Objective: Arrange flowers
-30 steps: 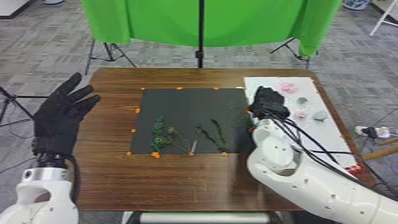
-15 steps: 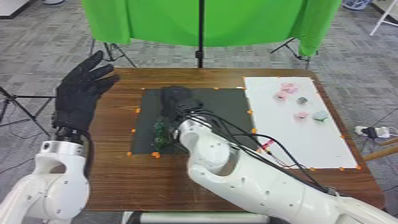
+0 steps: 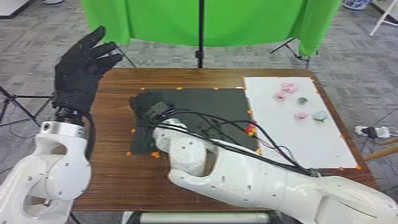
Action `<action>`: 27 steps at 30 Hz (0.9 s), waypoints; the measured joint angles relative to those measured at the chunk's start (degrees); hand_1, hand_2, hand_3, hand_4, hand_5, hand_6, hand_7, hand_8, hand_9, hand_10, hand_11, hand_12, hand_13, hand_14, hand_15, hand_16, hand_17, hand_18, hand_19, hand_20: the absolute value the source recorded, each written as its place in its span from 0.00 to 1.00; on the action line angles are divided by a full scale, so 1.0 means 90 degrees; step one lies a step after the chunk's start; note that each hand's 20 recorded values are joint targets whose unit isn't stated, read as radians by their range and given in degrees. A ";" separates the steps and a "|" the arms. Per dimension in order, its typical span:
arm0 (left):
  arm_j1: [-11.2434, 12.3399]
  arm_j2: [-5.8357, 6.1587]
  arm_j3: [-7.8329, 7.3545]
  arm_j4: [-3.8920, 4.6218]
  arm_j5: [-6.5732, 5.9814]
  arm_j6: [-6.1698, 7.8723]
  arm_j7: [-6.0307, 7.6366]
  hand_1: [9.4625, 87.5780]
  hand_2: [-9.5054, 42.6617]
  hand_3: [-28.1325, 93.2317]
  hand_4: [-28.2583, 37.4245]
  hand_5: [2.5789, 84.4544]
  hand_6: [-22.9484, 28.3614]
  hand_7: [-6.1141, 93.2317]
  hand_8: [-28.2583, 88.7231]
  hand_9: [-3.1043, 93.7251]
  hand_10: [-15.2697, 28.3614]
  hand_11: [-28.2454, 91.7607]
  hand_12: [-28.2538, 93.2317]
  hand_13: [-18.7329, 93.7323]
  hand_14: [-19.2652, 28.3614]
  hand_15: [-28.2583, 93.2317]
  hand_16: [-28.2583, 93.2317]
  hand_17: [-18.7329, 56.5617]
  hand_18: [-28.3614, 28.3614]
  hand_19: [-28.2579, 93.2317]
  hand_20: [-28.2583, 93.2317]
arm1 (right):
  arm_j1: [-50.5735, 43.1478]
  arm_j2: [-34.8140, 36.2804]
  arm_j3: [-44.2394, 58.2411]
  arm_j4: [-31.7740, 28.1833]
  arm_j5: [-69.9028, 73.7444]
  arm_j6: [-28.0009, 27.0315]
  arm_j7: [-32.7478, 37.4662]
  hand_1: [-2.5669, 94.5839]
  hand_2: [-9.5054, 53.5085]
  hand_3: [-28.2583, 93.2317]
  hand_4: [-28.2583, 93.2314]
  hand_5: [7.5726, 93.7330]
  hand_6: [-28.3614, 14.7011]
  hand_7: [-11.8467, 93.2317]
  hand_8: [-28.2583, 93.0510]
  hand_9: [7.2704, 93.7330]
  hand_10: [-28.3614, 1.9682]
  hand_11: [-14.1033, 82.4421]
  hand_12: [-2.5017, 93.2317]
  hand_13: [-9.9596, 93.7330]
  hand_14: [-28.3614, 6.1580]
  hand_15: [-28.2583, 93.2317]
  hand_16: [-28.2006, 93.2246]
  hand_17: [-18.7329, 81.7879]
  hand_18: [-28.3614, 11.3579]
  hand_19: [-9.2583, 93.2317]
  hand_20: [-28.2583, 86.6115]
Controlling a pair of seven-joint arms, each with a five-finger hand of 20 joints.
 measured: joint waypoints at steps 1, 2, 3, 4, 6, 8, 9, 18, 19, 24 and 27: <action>0.0000 -0.0006 0.0001 0.0006 0.0001 -0.0005 0.0000 0.15 0.32 0.87 0.00 0.40 0.57 0.20 0.15 0.36 0.76 0.44 0.33 0.37 0.92 0.66 0.17 0.12 0.95 0.67 0.35 | -0.0079 -0.0006 0.0117 0.0000 -0.0060 -0.0158 -0.0087 0.58 0.00 0.77 0.00 0.79 0.68 0.29 0.22 0.89 0.68 0.33 0.38 0.80 0.70 0.78 0.41 0.54 0.30 1.00 0.59; -0.0001 -0.0013 0.0003 0.0016 0.0003 -0.0012 -0.0002 0.15 0.32 0.87 0.00 0.40 0.57 0.20 0.15 0.36 0.76 0.44 0.33 0.37 0.92 0.66 0.17 0.12 0.95 0.67 0.35 | -0.0162 -0.0013 0.0223 0.0001 -0.0125 -0.0280 -0.0171 0.58 0.00 0.77 0.00 0.78 0.68 0.29 0.21 0.88 0.68 0.34 0.38 0.79 0.70 0.78 0.40 0.54 0.30 1.00 0.59; -0.0005 -0.0024 0.0005 0.0028 0.0005 -0.0020 -0.0007 0.15 0.32 0.87 0.00 0.40 0.57 0.20 0.15 0.36 0.76 0.44 0.33 0.37 0.92 0.66 0.17 0.12 0.95 0.67 0.35 | -0.0234 -0.0021 0.0305 0.0005 -0.0190 -0.0354 -0.0239 0.57 0.00 0.77 0.00 0.78 0.68 0.29 0.21 0.87 0.68 0.35 0.36 0.79 0.69 0.79 0.39 0.54 0.30 1.00 0.59; -0.0014 -0.0039 0.0008 0.0044 0.0007 -0.0029 -0.0013 0.15 0.32 0.87 0.00 0.40 0.57 0.20 0.15 0.36 0.76 0.44 0.33 0.37 0.92 0.66 0.17 0.12 0.95 0.67 0.35 | -0.0300 -0.0032 0.0372 0.0017 -0.0263 -0.0390 -0.0298 0.56 0.00 0.77 0.00 0.79 0.68 0.29 0.21 0.87 0.68 0.36 0.36 0.79 0.68 0.79 0.38 0.54 0.30 1.00 0.59; -0.0038 -0.0071 0.0013 0.0081 0.0013 -0.0049 -0.0033 0.15 0.32 0.87 0.00 0.40 0.57 0.20 0.15 0.36 0.75 0.44 0.33 0.37 0.92 0.66 0.17 0.12 0.95 0.67 0.35 | -0.0396 -0.0057 0.0441 0.0061 -0.0443 -0.0409 -0.0362 0.56 0.00 0.77 0.00 0.79 0.68 0.29 0.21 0.87 0.67 0.37 0.35 0.79 0.68 0.80 0.38 0.54 0.30 1.00 0.59; -0.0057 -0.0101 0.0013 0.0107 0.0015 -0.0062 -0.0046 0.15 0.32 0.87 0.00 0.40 0.57 0.20 0.15 0.36 0.75 0.44 0.33 0.37 0.91 0.66 0.17 0.12 0.95 0.67 0.35 | -0.0440 -0.0075 0.0444 0.0110 -0.0603 -0.0399 -0.0379 0.55 0.00 0.78 0.00 0.78 0.69 0.29 0.21 0.86 0.67 0.39 0.34 0.79 0.68 0.80 0.37 0.54 0.30 1.00 0.59; -0.0057 -0.0106 0.0014 0.0109 0.0015 -0.0062 -0.0045 0.15 0.32 0.87 0.00 0.40 0.57 0.20 0.15 0.36 0.75 0.44 0.33 0.37 0.91 0.66 0.17 0.12 0.95 0.67 0.35 | -0.0442 -0.0075 0.0421 0.0120 -0.0617 -0.0374 -0.0372 0.54 0.00 0.78 0.00 0.77 0.69 0.28 0.21 0.85 0.67 0.40 0.33 0.79 0.68 0.80 0.37 0.54 0.30 1.00 0.59; 0.0010 -0.0083 0.0055 0.0093 0.0005 -0.0057 0.0038 0.15 0.32 0.87 0.00 0.40 0.58 0.20 0.15 0.36 0.75 0.44 0.33 0.37 0.92 0.66 0.17 0.12 0.95 0.67 0.35 | -0.0107 -0.0007 -0.0185 0.0090 -0.0055 -0.0130 -0.0042 0.51 0.00 0.79 0.00 0.75 0.70 0.28 0.18 0.82 0.65 0.47 0.29 0.78 0.66 0.81 0.36 0.53 0.28 1.00 0.59; 0.0018 -0.0080 0.0059 0.0093 0.0005 -0.0057 0.0045 0.15 0.31 0.87 0.00 0.40 0.58 0.20 0.15 0.36 0.75 0.44 0.33 0.37 0.91 0.66 0.17 0.12 0.95 0.67 0.35 | -0.0103 -0.0007 -0.0179 0.0088 -0.0055 -0.0138 -0.0034 0.51 0.00 0.79 0.00 0.74 0.70 0.27 0.17 0.82 0.64 0.48 0.28 0.78 0.66 0.81 0.36 0.53 0.29 1.00 0.59; 0.0016 -0.0086 0.0061 0.0101 0.0009 -0.0065 0.0026 0.15 0.31 0.87 0.00 0.40 0.57 0.20 0.15 0.36 0.75 0.44 0.33 0.37 0.91 0.66 0.17 0.12 0.95 0.67 0.35 | -0.0179 -0.0032 0.0064 0.0088 -0.0209 -0.0288 -0.0055 0.48 0.00 0.81 0.00 0.72 0.70 0.28 0.12 0.78 0.59 0.55 0.23 0.76 0.64 0.82 0.36 0.52 0.27 1.00 0.60; -0.0008 -0.0109 0.0061 0.0120 0.0017 -0.0075 -0.0029 0.16 0.31 0.87 0.00 0.40 0.57 0.20 0.15 0.36 0.75 0.44 0.33 0.37 0.91 0.66 0.17 0.12 0.95 0.67 0.35 | -0.0307 -0.0074 0.0347 0.0092 -0.0301 -0.0485 -0.0106 0.46 0.00 0.82 0.00 0.71 0.70 0.27 0.12 0.77 0.56 0.57 0.22 0.75 0.62 0.83 0.36 0.51 0.26 1.00 0.60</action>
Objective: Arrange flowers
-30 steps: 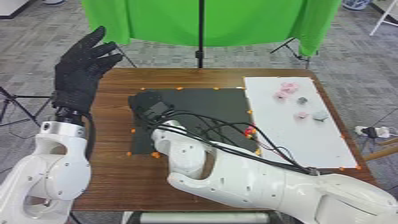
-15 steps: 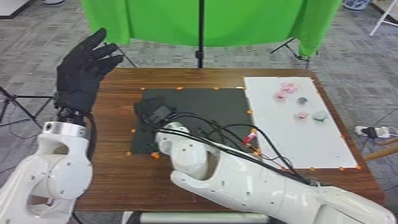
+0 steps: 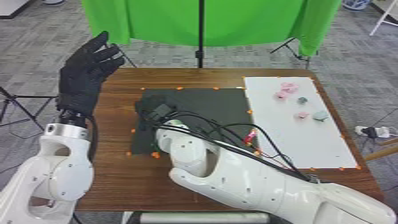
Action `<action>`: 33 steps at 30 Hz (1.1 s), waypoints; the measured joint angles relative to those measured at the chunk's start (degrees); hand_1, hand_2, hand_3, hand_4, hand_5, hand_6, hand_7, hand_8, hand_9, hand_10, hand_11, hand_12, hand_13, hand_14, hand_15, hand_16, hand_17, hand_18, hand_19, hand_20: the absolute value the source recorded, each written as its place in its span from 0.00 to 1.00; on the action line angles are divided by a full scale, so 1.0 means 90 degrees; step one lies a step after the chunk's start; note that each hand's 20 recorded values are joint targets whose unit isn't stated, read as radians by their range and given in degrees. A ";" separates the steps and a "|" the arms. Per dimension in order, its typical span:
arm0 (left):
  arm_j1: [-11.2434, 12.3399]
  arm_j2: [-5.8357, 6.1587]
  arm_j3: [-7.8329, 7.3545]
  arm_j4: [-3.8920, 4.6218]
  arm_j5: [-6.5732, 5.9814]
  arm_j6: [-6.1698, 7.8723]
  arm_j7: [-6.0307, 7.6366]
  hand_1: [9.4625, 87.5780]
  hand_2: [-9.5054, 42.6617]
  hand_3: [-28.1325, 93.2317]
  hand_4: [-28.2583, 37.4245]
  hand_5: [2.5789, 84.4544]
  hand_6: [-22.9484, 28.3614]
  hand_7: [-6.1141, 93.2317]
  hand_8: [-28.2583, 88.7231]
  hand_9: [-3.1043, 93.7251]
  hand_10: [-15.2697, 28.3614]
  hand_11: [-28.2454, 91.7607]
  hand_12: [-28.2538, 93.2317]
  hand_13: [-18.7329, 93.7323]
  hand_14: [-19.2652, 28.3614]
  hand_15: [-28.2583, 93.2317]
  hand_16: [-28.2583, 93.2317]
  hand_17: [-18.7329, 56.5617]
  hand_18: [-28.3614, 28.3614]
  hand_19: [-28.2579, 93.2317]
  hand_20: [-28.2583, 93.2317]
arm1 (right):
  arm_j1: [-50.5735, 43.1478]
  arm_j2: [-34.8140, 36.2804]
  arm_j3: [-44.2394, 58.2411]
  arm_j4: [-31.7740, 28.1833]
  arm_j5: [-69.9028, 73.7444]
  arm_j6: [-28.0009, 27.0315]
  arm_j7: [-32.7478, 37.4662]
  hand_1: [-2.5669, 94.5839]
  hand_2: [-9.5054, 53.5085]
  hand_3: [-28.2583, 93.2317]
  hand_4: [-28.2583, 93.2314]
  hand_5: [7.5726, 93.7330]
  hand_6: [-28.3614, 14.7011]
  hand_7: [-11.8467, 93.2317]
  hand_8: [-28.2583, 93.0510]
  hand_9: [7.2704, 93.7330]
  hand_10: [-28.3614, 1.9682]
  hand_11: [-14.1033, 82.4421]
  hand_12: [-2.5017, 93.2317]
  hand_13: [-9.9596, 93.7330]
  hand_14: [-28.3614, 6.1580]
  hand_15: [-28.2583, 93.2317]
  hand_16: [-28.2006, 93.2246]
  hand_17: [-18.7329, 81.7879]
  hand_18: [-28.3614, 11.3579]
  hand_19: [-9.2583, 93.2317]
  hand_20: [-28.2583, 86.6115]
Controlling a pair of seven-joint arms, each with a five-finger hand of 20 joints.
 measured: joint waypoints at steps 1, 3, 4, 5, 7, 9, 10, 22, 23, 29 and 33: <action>-0.0006 -0.0006 0.0000 0.0001 0.0001 -0.0002 -0.0015 0.16 0.31 0.88 0.00 0.40 0.57 0.20 0.15 0.36 0.75 0.44 0.33 0.37 0.91 0.66 0.17 0.12 0.95 0.67 0.35 | -0.0034 -0.0012 0.0067 0.0000 -0.0030 -0.0050 -0.0015 0.45 0.00 0.82 0.00 0.71 0.70 0.27 0.12 0.76 0.55 0.58 0.21 0.75 0.62 0.83 0.36 0.51 0.26 1.00 0.61; -0.0016 -0.0017 0.0000 0.0004 0.0001 -0.0009 -0.0038 0.16 0.31 0.88 0.00 0.40 0.58 0.20 0.15 0.36 0.76 0.44 0.33 0.37 0.91 0.66 0.17 0.12 0.95 0.67 0.35 | -0.0062 -0.0020 0.0109 0.0001 -0.0075 -0.0111 -0.0027 0.45 0.00 0.81 0.00 0.71 0.70 0.27 0.12 0.76 0.54 0.58 0.21 0.75 0.62 0.83 0.36 0.51 0.26 1.00 0.61; -0.0022 -0.0022 0.0000 0.0007 0.0002 -0.0013 -0.0046 0.16 0.31 0.88 0.00 0.40 0.58 0.20 0.15 0.36 0.76 0.44 0.33 0.37 0.91 0.66 0.17 0.12 0.95 0.67 0.35 | -0.0066 -0.0023 0.0109 0.0002 -0.0081 -0.0123 -0.0027 0.45 0.00 0.81 0.00 0.71 0.70 0.27 0.12 0.76 0.54 0.58 0.21 0.75 0.62 0.83 0.36 0.51 0.26 1.00 0.61; -0.0029 -0.0027 0.0000 0.0011 0.0004 -0.0018 -0.0055 0.16 0.31 0.88 0.00 0.40 0.58 0.20 0.15 0.37 0.76 0.44 0.33 0.37 0.92 0.66 0.17 0.12 0.95 0.67 0.35 | -0.0070 -0.0025 0.0108 0.0002 -0.0081 -0.0132 -0.0027 0.45 0.00 0.81 0.00 0.70 0.70 0.27 0.12 0.76 0.54 0.58 0.21 0.75 0.62 0.83 0.36 0.51 0.26 1.00 0.61; -0.0041 -0.0034 0.0000 0.0017 0.0005 -0.0027 -0.0064 0.16 0.31 0.88 0.00 0.40 0.58 0.20 0.15 0.37 0.75 0.44 0.33 0.37 0.92 0.66 0.17 0.12 0.95 0.67 0.35 | -0.0072 -0.0027 0.0098 0.0002 -0.0078 -0.0136 -0.0026 0.44 0.00 0.80 0.00 0.70 0.70 0.27 0.12 0.76 0.53 0.58 0.21 0.74 0.61 0.84 0.36 0.51 0.25 1.00 0.61; -0.0046 -0.0034 0.0000 0.0019 0.0005 -0.0029 -0.0064 0.16 0.31 0.88 0.00 0.40 0.58 0.20 0.15 0.36 0.75 0.44 0.33 0.37 0.92 0.66 0.17 0.12 0.95 0.67 0.35 | -0.0072 -0.0027 0.0081 0.0002 -0.0073 -0.0137 -0.0028 0.44 0.00 0.80 0.00 0.70 0.70 0.27 0.12 0.76 0.54 0.59 0.21 0.74 0.61 0.84 0.36 0.51 0.25 1.00 0.61; -0.0047 -0.0034 0.0000 0.0019 0.0005 -0.0029 -0.0064 0.16 0.31 0.88 0.00 0.40 0.58 0.20 0.15 0.36 0.75 0.44 0.33 0.37 0.92 0.66 0.17 0.12 0.95 0.67 0.35 | -0.0073 -0.0029 0.0080 0.0002 -0.0074 -0.0139 -0.0033 0.44 0.00 0.80 0.00 0.70 0.70 0.27 0.12 0.76 0.54 0.59 0.21 0.74 0.61 0.84 0.36 0.51 0.25 1.00 0.61; 0.0943 -0.0209 -0.0924 -0.0470 -0.0015 0.0123 -0.0057 0.16 0.31 0.88 0.00 0.40 0.58 0.20 0.15 0.36 0.75 0.44 0.33 0.37 0.92 0.66 0.17 0.12 0.95 0.67 0.35 | -0.0626 0.0111 0.0716 -0.0676 -0.0068 -0.0338 -0.0124 0.41 0.00 0.81 0.00 0.70 0.69 0.27 0.12 0.75 0.50 0.56 0.19 0.73 0.56 0.85 0.36 0.49 0.19 1.00 0.63; 0.1175 -0.0217 -0.1071 -0.0563 -0.0030 0.0204 0.0000 0.15 0.31 0.87 0.00 0.40 0.58 0.20 0.15 0.36 0.75 0.44 0.33 0.37 0.92 0.66 0.17 0.12 0.95 0.67 0.35 | -0.0627 0.0210 0.0707 -0.0854 0.0141 -0.0322 -0.0046 0.41 0.00 0.81 0.00 0.70 0.69 0.27 0.12 0.75 0.50 0.56 0.19 0.73 0.56 0.85 0.36 0.49 0.19 1.00 0.64; 0.2263 -0.0288 -0.1386 -0.0691 -0.0161 0.0601 0.0363 0.15 0.31 0.87 0.00 0.40 0.57 0.20 0.15 0.36 0.75 0.44 0.33 0.37 0.92 0.66 0.17 0.12 0.95 0.67 0.35 | -0.1048 0.0762 0.1763 -0.1829 0.0909 -0.0275 0.0145 0.40 0.00 0.86 0.00 0.67 0.67 0.27 0.13 0.73 0.44 0.49 0.18 0.70 0.50 0.83 0.35 0.47 0.16 0.99 0.64; 0.2639 -0.0350 -0.1367 -0.0644 -0.0263 0.0642 0.0463 0.14 0.31 0.87 0.00 0.40 0.55 0.19 0.15 0.36 0.75 0.44 0.33 0.37 0.92 0.66 0.17 0.11 0.95 0.67 0.35 | -0.1224 0.1382 0.2392 -0.2203 0.1141 0.0268 0.0701 0.39 0.00 0.87 0.00 0.65 0.67 0.27 0.13 0.70 0.41 0.46 0.18 0.67 0.46 0.83 0.34 0.45 0.15 0.99 0.64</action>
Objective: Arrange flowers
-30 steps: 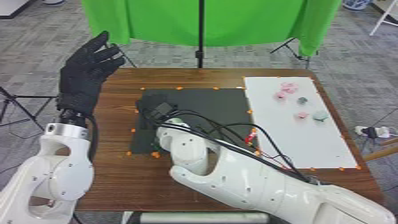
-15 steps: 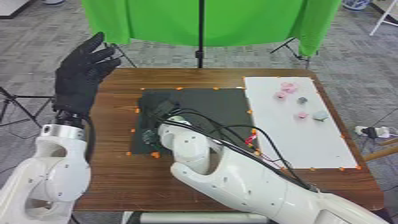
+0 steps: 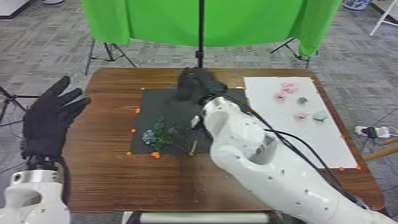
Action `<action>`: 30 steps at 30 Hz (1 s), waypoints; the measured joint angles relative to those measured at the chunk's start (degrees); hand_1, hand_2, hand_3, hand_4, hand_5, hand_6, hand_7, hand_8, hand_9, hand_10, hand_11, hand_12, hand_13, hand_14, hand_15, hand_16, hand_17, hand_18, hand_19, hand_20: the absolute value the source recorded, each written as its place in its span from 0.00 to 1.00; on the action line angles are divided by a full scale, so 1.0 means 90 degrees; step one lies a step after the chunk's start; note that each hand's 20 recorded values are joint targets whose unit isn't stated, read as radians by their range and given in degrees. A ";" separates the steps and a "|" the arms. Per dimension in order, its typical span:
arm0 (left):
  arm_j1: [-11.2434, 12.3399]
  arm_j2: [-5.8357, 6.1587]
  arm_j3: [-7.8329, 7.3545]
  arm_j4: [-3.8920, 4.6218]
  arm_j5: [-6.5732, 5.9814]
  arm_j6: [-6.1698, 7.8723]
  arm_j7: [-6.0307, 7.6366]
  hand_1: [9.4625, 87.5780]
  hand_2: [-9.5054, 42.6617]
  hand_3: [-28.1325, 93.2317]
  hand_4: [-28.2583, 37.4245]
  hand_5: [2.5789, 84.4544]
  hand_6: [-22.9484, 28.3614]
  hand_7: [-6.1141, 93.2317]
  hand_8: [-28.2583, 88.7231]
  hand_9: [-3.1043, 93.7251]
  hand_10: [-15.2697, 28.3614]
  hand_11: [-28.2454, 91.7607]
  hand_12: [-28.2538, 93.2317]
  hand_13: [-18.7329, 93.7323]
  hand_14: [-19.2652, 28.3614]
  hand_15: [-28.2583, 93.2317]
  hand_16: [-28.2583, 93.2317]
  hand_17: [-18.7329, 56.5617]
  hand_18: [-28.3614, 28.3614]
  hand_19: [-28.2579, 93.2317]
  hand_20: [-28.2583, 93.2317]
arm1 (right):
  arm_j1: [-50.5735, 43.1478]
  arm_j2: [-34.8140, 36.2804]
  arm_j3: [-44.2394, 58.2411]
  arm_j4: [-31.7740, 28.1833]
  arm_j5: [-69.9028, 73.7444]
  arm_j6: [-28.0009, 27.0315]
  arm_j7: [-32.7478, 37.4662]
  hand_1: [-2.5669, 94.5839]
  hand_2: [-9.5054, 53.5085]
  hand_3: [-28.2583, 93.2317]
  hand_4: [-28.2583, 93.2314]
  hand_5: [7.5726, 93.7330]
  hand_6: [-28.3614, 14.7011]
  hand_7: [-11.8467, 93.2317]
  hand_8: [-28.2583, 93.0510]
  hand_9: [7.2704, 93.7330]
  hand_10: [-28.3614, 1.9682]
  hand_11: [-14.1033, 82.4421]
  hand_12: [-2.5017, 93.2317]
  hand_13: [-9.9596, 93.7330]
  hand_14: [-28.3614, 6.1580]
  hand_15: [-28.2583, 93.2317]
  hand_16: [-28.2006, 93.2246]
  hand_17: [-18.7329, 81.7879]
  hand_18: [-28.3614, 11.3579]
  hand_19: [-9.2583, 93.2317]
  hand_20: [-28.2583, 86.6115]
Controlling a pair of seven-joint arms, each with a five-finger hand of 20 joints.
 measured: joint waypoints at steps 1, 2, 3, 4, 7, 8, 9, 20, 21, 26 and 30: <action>0.0041 -0.0011 0.0003 0.0009 -0.0021 0.0008 0.0026 0.14 0.31 0.87 0.00 0.39 0.55 0.19 0.15 0.36 0.75 0.44 0.33 0.37 0.92 0.66 0.18 0.11 0.95 0.67 0.35 | -0.0021 0.0195 0.0107 -0.0057 0.0084 0.0203 0.0179 0.39 0.00 0.87 0.00 0.63 0.67 0.26 0.13 0.70 0.41 0.46 0.18 0.67 0.46 0.83 0.33 0.44 0.15 0.99 0.64; 0.0069 -0.0020 0.0003 0.0013 -0.0037 0.0012 0.0052 0.14 0.31 0.87 0.00 0.39 0.55 0.19 0.15 0.36 0.75 0.44 0.33 0.37 0.92 0.66 0.18 0.11 0.95 0.67 0.35 | -0.0063 0.0394 0.0248 -0.0112 0.0192 0.0395 0.0350 0.39 0.00 0.87 0.00 0.63 0.67 0.26 0.13 0.69 0.40 0.45 0.18 0.67 0.46 0.82 0.33 0.44 0.15 0.99 0.64; 0.0089 -0.0028 0.0002 0.0013 -0.0049 0.0013 0.0073 0.14 0.31 0.87 0.00 0.39 0.55 0.19 0.15 0.36 0.75 0.44 0.32 0.37 0.92 0.66 0.18 0.11 0.95 0.67 0.35 | -0.0132 0.0592 0.0438 -0.0159 0.0322 0.0548 0.0505 0.39 0.00 0.87 0.00 0.62 0.67 0.26 0.13 0.69 0.40 0.44 0.18 0.66 0.45 0.82 0.33 0.44 0.15 0.99 0.65; 0.0104 -0.0033 -0.0001 0.0013 -0.0058 0.0013 0.0085 0.14 0.31 0.87 0.00 0.39 0.54 0.19 0.15 0.37 0.75 0.44 0.32 0.37 0.92 0.66 0.18 0.11 0.95 0.67 0.35 | -0.0217 0.0767 0.0645 -0.0189 0.0444 0.0644 0.0626 0.38 0.00 0.87 0.00 0.62 0.67 0.27 0.13 0.69 0.40 0.44 0.17 0.66 0.45 0.82 0.33 0.43 0.15 0.99 0.65; 0.0157 -0.0036 -0.0021 0.0003 -0.0094 0.0024 0.0112 0.14 0.31 0.87 0.00 0.38 0.54 0.19 0.15 0.37 0.75 0.43 0.32 0.37 0.92 0.66 0.18 0.11 0.96 0.67 0.35 | -0.0489 0.1278 0.1221 -0.0184 0.0688 0.0712 0.0887 0.38 0.00 0.88 0.00 0.60 0.68 0.27 0.13 0.68 0.40 0.43 0.18 0.65 0.43 0.83 0.33 0.41 0.14 0.98 0.65; 0.0182 -0.0036 -0.0028 -0.0005 -0.0108 0.0035 0.0121 0.14 0.31 0.87 0.00 0.38 0.54 0.19 0.15 0.37 0.74 0.43 0.32 0.37 0.92 0.66 0.18 0.11 0.96 0.67 0.35 | -0.0547 0.1450 0.1319 -0.0148 0.0711 0.0718 0.0962 0.38 0.00 0.88 0.00 0.58 0.69 0.27 0.13 0.67 0.40 0.43 0.18 0.64 0.43 0.83 0.32 0.40 0.14 0.98 0.66; 0.0206 -0.0036 -0.0029 -0.0014 -0.0115 0.0042 0.0125 0.14 0.31 0.87 0.00 0.38 0.54 0.19 0.15 0.37 0.74 0.43 0.32 0.37 0.92 0.66 0.18 0.11 0.96 0.67 0.35 | -0.0577 0.1629 0.1351 -0.0085 0.0716 0.0727 0.1045 0.37 0.00 0.88 0.00 0.57 0.69 0.27 0.12 0.66 0.40 0.43 0.18 0.63 0.43 0.83 0.32 0.40 0.14 0.98 0.66; 0.0265 -0.0100 -0.0012 -0.0116 -0.0104 0.0042 0.0103 0.15 0.32 0.87 0.00 0.38 0.56 0.20 0.15 0.36 0.76 0.44 0.33 0.37 0.93 0.66 0.17 0.12 0.96 0.67 0.35 | -0.0844 0.2501 0.1510 0.0619 0.0683 -0.0065 0.1912 0.36 0.00 0.89 0.00 0.50 0.72 0.28 0.12 0.57 0.27 0.40 0.17 0.56 0.33 0.85 0.30 0.34 0.09 0.95 0.70; 0.0270 -0.0115 -0.0017 -0.0137 -0.0100 0.0039 0.0102 0.15 0.32 0.87 0.00 0.38 0.56 0.20 0.15 0.36 0.76 0.44 0.33 0.37 0.93 0.66 0.17 0.12 0.96 0.67 0.35 | -0.0890 0.2513 0.1518 0.0647 0.0675 -0.0096 0.2008 0.36 0.00 0.89 0.00 0.50 0.72 0.28 0.12 0.57 0.26 0.40 0.17 0.56 0.33 0.85 0.30 0.34 0.08 0.95 0.71; 0.0272 -0.0137 -0.0019 -0.0167 -0.0098 0.0038 0.0097 0.15 0.31 0.87 0.00 0.38 0.56 0.20 0.15 0.36 0.76 0.44 0.33 0.37 0.92 0.66 0.17 0.12 0.96 0.67 0.35 | -0.1099 0.2508 0.1636 0.0766 0.0716 -0.0284 0.2175 0.37 0.00 0.89 0.00 0.51 0.72 0.29 0.12 0.57 0.26 0.40 0.17 0.56 0.32 0.85 0.29 0.34 0.08 0.94 0.72; 0.0264 -0.0142 -0.0006 -0.0167 -0.0098 0.0037 0.0084 0.15 0.31 0.87 0.00 0.38 0.56 0.20 0.15 0.36 0.76 0.44 0.33 0.37 0.92 0.66 0.17 0.12 0.96 0.68 0.35 | -0.1202 0.2493 0.1679 0.0874 0.0767 -0.0451 0.2185 0.42 0.00 0.90 0.00 0.55 0.75 0.30 0.11 0.62 0.33 0.40 0.17 0.59 0.37 0.84 0.29 0.36 0.08 0.94 0.72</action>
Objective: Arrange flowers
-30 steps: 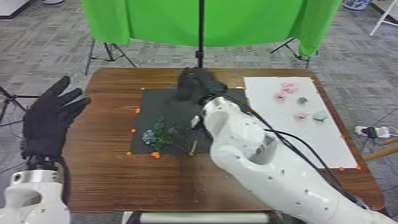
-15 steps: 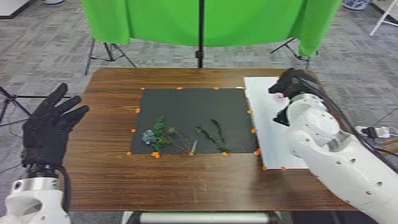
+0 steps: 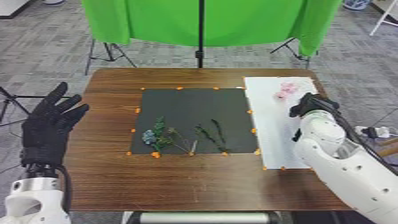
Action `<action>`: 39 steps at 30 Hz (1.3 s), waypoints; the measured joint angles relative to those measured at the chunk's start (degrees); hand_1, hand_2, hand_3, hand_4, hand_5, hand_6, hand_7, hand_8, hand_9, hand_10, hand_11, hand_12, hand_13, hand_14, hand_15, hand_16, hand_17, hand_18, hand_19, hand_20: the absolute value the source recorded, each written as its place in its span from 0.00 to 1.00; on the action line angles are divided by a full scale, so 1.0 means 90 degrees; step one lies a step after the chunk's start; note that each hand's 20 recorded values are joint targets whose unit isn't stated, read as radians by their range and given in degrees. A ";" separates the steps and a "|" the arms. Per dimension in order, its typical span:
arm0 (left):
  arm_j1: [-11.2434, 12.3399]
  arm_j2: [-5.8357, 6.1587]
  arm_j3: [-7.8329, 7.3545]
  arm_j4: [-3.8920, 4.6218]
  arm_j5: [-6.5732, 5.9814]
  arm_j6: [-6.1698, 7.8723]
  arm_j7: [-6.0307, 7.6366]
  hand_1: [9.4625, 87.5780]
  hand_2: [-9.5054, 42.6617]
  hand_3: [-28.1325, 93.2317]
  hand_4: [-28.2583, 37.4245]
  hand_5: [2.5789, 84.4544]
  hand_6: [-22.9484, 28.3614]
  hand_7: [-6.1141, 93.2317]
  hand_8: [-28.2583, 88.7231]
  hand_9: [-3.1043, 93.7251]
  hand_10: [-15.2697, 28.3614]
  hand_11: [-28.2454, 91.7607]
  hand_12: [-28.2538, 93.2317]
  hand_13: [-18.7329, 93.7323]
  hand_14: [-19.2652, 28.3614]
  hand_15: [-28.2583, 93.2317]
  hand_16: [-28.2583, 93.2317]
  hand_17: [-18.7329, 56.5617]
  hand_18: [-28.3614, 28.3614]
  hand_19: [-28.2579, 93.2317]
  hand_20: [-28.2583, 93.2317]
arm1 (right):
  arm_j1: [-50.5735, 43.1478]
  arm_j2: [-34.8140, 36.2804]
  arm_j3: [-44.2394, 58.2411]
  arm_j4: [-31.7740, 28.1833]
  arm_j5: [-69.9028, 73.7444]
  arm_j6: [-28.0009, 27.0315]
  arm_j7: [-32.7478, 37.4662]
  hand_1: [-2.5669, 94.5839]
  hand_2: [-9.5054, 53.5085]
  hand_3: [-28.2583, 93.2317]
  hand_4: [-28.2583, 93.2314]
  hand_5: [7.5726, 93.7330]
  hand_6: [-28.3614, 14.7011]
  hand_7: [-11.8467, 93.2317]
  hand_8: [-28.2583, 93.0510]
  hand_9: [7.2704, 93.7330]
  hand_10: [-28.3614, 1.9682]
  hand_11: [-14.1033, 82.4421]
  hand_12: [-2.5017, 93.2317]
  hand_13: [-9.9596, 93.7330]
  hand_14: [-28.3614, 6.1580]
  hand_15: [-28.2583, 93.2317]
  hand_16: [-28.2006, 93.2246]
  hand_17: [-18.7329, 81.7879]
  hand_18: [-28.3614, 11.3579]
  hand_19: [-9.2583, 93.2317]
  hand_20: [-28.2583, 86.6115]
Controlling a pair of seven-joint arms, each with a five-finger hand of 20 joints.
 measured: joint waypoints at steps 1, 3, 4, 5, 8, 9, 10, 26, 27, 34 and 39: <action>-0.0004 -0.0001 0.0006 0.0000 0.0000 -0.0001 -0.0006 0.15 0.31 0.87 0.00 0.38 0.56 0.20 0.15 0.36 0.76 0.44 0.33 0.37 0.93 0.66 0.17 0.12 0.96 0.68 0.35 | -0.0014 -0.0004 -0.0013 0.0032 0.0003 0.0000 0.0005 0.44 0.00 0.90 0.00 0.59 0.76 0.31 0.11 0.66 0.38 0.41 0.17 0.62 0.43 0.83 0.30 0.38 0.08 0.95 0.71; -0.0016 -0.0007 0.0020 0.0004 0.0000 -0.0002 -0.0018 0.15 0.31 0.87 0.00 0.38 0.56 0.20 0.15 0.36 0.76 0.44 0.33 0.37 0.92 0.66 0.17 0.12 0.96 0.68 0.35 | -0.0013 -0.0005 -0.0097 0.0117 0.0000 0.0032 0.0023 0.50 0.00 0.87 0.00 0.66 0.75 0.32 0.15 0.74 0.49 0.38 0.22 0.69 0.57 0.79 0.37 0.42 0.10 0.97 0.69; -0.0025 -0.0011 0.0028 0.0006 0.0000 -0.0004 -0.0023 0.15 0.31 0.87 0.00 0.38 0.56 0.20 0.15 0.36 0.76 0.44 0.33 0.37 0.92 0.66 0.17 0.12 0.96 0.68 0.35 | 0.0001 -0.0005 -0.0170 0.0171 -0.0016 0.0077 0.0034 0.55 0.00 0.84 0.00 0.71 0.74 0.34 0.18 0.81 0.58 0.32 0.28 0.73 0.65 0.76 0.40 0.44 0.11 0.98 0.67; -0.0034 -0.0016 0.0035 0.0008 0.0000 -0.0005 -0.0027 0.15 0.31 0.87 0.00 0.38 0.56 0.20 0.15 0.36 0.76 0.44 0.33 0.37 0.93 0.66 0.17 0.12 0.96 0.68 0.35 | 0.0036 -0.0001 -0.0260 0.0213 -0.0088 0.0201 0.0044 0.58 0.00 0.82 0.00 0.75 0.73 0.35 0.19 0.86 0.64 0.28 0.32 0.76 0.70 0.74 0.42 0.45 0.13 0.99 0.66; -0.0070 -0.0027 0.0050 0.0011 0.0000 -0.0009 -0.0043 0.15 0.31 0.87 0.00 0.38 0.56 0.20 0.15 0.36 0.76 0.44 0.33 0.37 0.93 0.66 0.17 0.12 0.96 0.68 0.35 | 0.0197 0.0032 -0.0646 0.0411 -0.0402 0.0879 0.0100 0.65 0.00 0.79 0.00 0.87 0.73 0.37 0.24 0.97 0.76 0.26 0.37 0.86 0.80 0.70 0.46 0.53 0.20 1.00 0.65; -0.0079 -0.0029 0.0054 0.0012 0.0000 -0.0010 -0.0044 0.15 0.31 0.87 0.00 0.38 0.56 0.20 0.15 0.36 0.76 0.44 0.33 0.37 0.92 0.66 0.17 0.12 0.96 0.68 0.35 | 0.0232 0.0048 -0.0790 0.0498 -0.0510 0.1158 0.0120 0.66 0.00 0.78 0.00 0.89 0.73 0.36 0.24 0.99 0.78 0.27 0.37 0.88 0.81 0.70 0.46 0.55 0.21 1.00 0.65; -0.0087 -0.0029 0.0056 0.0012 0.0000 -0.0010 -0.0044 0.15 0.31 0.87 0.00 0.38 0.56 0.20 0.15 0.36 0.76 0.44 0.33 0.37 0.92 0.66 0.17 0.12 0.96 0.68 0.35 | 0.0241 0.0061 -0.0895 0.0565 -0.0606 0.1420 0.0137 0.66 0.00 0.78 0.00 0.90 0.73 0.35 0.24 1.00 0.79 0.28 0.36 0.88 0.81 0.70 0.46 0.56 0.22 1.00 0.65; -0.0102 0.0038 0.0064 -0.0016 0.0026 -0.0012 -0.0021 0.15 0.32 0.87 0.00 0.38 0.57 0.20 0.15 0.36 0.75 0.44 0.33 0.37 0.92 0.66 0.17 0.12 0.96 0.68 0.35 | 0.0845 -0.0306 -0.1851 0.0067 -0.1258 0.2463 -0.1211 0.66 0.00 0.80 0.00 0.92 0.72 0.33 0.26 1.00 0.78 0.30 0.35 0.90 0.81 0.70 0.48 0.57 0.22 1.00 0.66; -0.0120 0.0054 0.0074 -0.0016 0.0034 -0.0012 -0.0024 0.15 0.32 0.87 0.00 0.38 0.57 0.20 0.15 0.36 0.75 0.44 0.33 0.37 0.92 0.66 0.17 0.12 0.96 0.68 0.36 | 0.1013 -0.0534 -0.1956 0.0142 -0.1258 0.2395 -0.1525 0.66 0.00 0.80 0.00 0.92 0.72 0.33 0.26 1.00 0.78 0.30 0.35 0.90 0.81 0.70 0.48 0.57 0.22 1.00 0.66; -0.0626 0.0224 0.0282 0.0076 0.0168 -0.0027 -0.0216 0.15 0.32 0.87 0.00 0.38 0.57 0.20 0.15 0.36 0.75 0.44 0.33 0.37 0.92 0.66 0.17 0.12 0.96 0.68 0.36 | 0.1776 -0.2688 -0.2250 0.1213 -0.1494 0.1487 -0.2873 0.64 0.00 0.81 0.00 0.91 0.73 0.34 0.26 1.00 0.77 0.29 0.36 0.89 0.80 0.71 0.47 0.56 0.24 1.00 0.66; -0.1492 0.0442 0.0782 0.0376 0.0287 -0.0180 -0.0432 0.15 0.31 0.87 0.00 0.38 0.57 0.20 0.15 0.36 0.75 0.44 0.33 0.37 0.92 0.66 0.17 0.12 0.96 0.68 0.36 | 0.2309 -0.3819 -0.3033 0.1968 -0.1281 0.1526 -0.2749 0.64 0.00 0.81 0.00 0.89 0.73 0.34 0.26 1.00 0.75 0.28 0.37 0.87 0.79 0.72 0.47 0.55 0.25 1.00 0.65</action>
